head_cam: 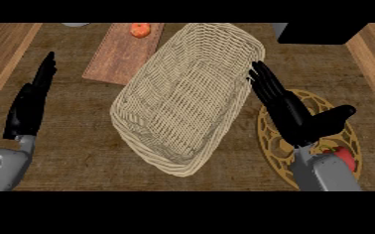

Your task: Pick the bell pepper from the placemat and place it in the basket

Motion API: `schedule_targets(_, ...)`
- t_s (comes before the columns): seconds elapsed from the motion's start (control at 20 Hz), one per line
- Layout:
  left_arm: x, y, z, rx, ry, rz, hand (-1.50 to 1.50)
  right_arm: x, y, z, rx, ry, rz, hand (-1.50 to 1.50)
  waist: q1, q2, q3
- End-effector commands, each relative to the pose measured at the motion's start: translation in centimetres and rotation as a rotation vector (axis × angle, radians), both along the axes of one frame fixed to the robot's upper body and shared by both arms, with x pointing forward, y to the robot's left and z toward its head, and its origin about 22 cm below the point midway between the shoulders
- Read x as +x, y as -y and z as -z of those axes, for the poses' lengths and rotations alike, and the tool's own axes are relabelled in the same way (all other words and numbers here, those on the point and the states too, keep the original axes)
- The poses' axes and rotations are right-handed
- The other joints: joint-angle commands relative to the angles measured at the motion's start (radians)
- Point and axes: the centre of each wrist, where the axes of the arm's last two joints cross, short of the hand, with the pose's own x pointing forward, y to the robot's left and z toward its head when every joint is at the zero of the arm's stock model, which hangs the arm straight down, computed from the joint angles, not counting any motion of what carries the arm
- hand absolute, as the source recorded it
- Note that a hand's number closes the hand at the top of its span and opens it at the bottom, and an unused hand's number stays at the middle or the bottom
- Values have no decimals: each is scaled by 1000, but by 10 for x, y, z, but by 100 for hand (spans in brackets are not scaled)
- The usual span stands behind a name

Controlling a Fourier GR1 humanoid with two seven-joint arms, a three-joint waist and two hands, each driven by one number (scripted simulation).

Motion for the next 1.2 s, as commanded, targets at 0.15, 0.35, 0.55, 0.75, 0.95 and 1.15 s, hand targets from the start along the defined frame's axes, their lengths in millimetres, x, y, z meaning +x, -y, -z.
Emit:
schedule_targets(0.15, 1, 23, -7, -31, 111, 135, 0, -11, 10, -18, -219, 183, -375, 150, 2, -1, 31)
schedule_targets(0.35, -5, 30, -10, -74, 83, 216, 0, -62, -11, 29, 61, 61, -556, 150, -12, -6, 33)
schedule_targets(0.55, -11, 15, 1, -96, 81, 211, 0, -117, -9, 38, -123, 283, -441, -150, -29, -5, 31)
schedule_targets(0.75, -4, 15, -17, -84, 76, 191, 0, -118, 7, -6, -385, 499, -261, -150, -52, -16, 29)
schedule_targets(0.95, -11, 12, -5, -80, 61, 178, 0, -99, 44, -64, -792, 645, -91, -150, -60, -19, 23)
schedule_targets(1.15, -10, 9, -16, -65, 79, 200, 0, -99, 63, -111, -1220, 652, -118, -150, -45, -19, 20)
